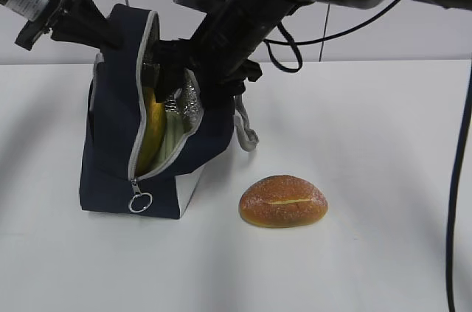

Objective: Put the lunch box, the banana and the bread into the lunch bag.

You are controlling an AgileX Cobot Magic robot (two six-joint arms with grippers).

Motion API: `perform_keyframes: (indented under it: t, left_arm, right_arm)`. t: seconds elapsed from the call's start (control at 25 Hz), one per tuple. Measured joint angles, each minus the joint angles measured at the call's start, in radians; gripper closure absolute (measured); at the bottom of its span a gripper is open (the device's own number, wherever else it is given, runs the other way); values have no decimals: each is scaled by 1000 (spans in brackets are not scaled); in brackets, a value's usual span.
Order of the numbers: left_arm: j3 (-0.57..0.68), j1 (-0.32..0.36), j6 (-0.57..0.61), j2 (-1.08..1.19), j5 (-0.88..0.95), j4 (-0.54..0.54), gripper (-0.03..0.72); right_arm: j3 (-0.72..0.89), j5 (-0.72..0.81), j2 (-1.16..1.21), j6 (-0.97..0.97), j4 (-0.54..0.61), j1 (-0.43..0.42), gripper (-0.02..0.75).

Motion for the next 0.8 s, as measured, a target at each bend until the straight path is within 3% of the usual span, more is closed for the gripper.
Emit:
perform_keyframes:
  t: [0.36, 0.52, 0.8]
  left_arm:
    - [0, 0, 0, 0, 1, 1, 690]
    - [0, 0, 0, 0, 1, 1, 690]
    - [0, 0, 0, 0, 1, 1, 690]
  right_arm:
    - [-128, 287, -98, -17, -234, -25, 154]
    - [-125, 307, -110, -24, -346, -25, 154]
    - [18, 312, -194, -53, -419, -26, 155]
